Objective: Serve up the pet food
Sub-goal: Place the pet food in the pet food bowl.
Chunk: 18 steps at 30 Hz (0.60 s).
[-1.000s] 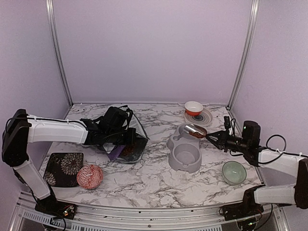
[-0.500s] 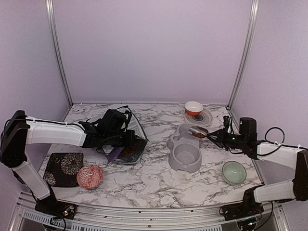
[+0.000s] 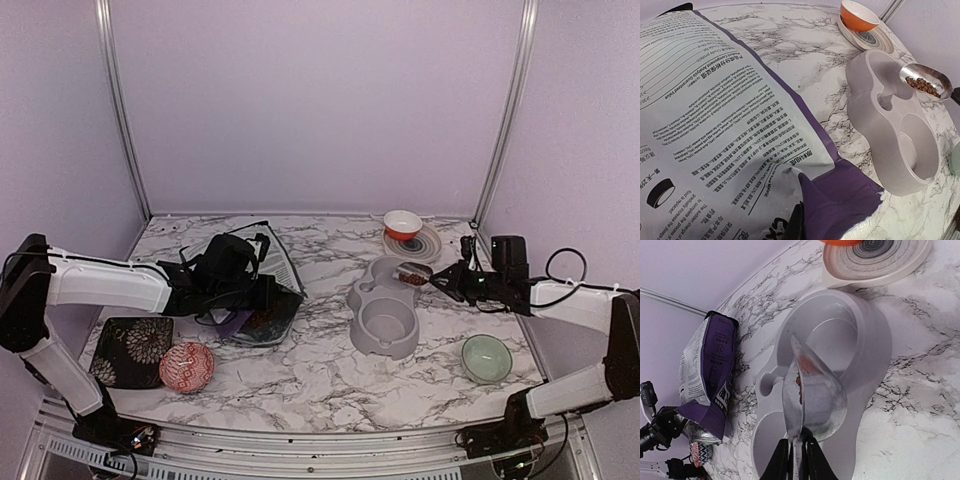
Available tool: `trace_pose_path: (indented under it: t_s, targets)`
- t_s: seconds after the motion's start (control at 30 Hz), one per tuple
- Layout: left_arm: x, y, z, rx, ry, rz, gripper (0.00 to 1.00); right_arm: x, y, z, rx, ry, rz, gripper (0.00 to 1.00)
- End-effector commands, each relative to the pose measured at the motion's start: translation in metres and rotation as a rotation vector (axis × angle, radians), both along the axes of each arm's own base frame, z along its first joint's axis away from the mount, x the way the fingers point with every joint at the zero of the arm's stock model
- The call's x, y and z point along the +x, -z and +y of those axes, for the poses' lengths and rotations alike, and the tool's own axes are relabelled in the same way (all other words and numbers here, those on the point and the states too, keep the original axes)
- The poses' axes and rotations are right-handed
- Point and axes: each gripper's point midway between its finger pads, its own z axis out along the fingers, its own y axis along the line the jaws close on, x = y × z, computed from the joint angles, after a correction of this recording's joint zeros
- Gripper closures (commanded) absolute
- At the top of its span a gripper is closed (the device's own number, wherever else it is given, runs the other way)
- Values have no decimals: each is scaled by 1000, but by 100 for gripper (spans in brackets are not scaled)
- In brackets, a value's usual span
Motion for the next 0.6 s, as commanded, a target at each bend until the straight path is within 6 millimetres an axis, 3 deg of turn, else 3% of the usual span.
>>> trace_pose_path:
  t_s: [0.0,0.57]
  targets:
    - [-3,-26,-8,-85,22,-57,100,10,-7,-6,-38,10,-17,100]
    - [0,-18,-8,-54,29,-66,100,15,0,-10,-98,13,40,100]
